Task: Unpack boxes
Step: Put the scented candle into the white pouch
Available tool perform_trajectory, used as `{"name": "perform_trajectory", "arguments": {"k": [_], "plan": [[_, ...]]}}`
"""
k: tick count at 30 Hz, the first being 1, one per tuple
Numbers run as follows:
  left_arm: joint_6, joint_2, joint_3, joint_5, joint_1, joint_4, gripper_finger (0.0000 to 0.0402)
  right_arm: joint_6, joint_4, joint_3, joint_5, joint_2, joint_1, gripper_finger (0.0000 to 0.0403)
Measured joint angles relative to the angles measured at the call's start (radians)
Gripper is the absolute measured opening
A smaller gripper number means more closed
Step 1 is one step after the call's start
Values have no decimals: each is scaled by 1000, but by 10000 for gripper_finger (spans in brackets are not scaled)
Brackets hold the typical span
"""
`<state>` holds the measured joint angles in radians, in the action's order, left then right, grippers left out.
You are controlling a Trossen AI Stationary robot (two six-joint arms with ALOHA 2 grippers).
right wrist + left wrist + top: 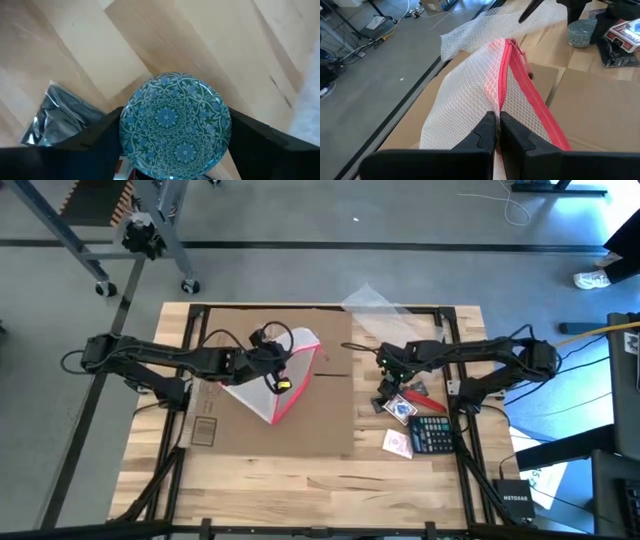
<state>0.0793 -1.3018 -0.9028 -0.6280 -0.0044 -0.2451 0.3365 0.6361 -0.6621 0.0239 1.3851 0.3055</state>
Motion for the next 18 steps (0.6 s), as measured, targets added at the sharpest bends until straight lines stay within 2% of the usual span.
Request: {"name": "perform_trajectory", "arguments": {"k": [2, 10, 18], "plan": [[3, 0, 0, 0, 1, 0, 8, -1, -6, 0, 17, 0, -14, 275], [18, 0, 0, 0, 1, 0, 8, -6, -31, -10, 60, -1, -75, 275], [25, 0, 0, 0, 1, 0, 8, -72, -102, -174, 55, -2, -194, 275]]}}
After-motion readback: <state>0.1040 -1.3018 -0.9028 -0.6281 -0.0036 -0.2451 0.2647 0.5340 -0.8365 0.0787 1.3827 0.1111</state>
